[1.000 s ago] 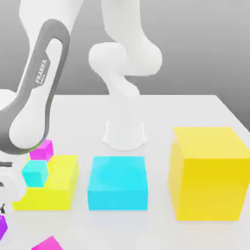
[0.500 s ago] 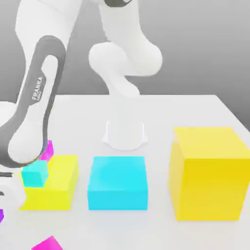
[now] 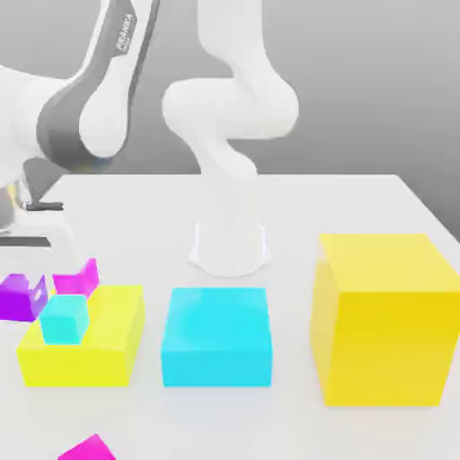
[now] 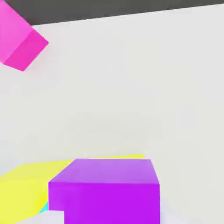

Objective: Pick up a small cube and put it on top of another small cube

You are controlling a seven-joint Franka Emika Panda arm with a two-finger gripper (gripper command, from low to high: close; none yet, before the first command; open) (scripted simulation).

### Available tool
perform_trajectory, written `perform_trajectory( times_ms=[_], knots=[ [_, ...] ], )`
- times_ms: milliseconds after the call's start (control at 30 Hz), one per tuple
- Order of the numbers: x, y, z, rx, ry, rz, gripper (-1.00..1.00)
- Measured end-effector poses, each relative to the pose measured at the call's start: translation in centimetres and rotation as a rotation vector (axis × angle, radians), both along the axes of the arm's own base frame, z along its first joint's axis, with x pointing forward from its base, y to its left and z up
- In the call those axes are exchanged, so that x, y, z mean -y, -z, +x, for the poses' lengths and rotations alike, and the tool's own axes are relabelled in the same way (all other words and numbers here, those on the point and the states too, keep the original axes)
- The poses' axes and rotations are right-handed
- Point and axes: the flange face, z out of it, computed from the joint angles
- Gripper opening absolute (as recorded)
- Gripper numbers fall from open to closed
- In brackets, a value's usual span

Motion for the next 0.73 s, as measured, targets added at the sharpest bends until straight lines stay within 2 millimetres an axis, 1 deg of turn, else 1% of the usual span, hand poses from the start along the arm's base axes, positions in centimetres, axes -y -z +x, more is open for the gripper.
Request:
perform_trajectory(
  times_ms=[133,167,233,333,367,533,567,633,733],
  knots=[
    [-1.9,-1.7,-2.2,0.007,-0.013,-0.022,-1.0],
    [-2.2,-1.5,-2.5,0.009,-0.016,-0.025,-1.0],
    [-2.5,0.1,-2.6,0.011,-0.019,-0.026,-1.0],
    [-2.5,3.5,-2.8,0.011,-0.019,-0.029,-1.0],
    [-2.5,4.1,-2.9,0.01,-0.019,-0.031,1.0],
    [-2.5,4.1,-2.8,0.01,-0.019,-0.031,1.0],
    [-2.5,4.5,-2.9,0.01,-0.018,-0.033,1.0],
    [-2.5,3.2,-2.8,0.011,-0.019,-0.03,1.0],
    [-2.5,0.0,-2.7,0.012,-0.02,-0.029,1.0]
  ],
)
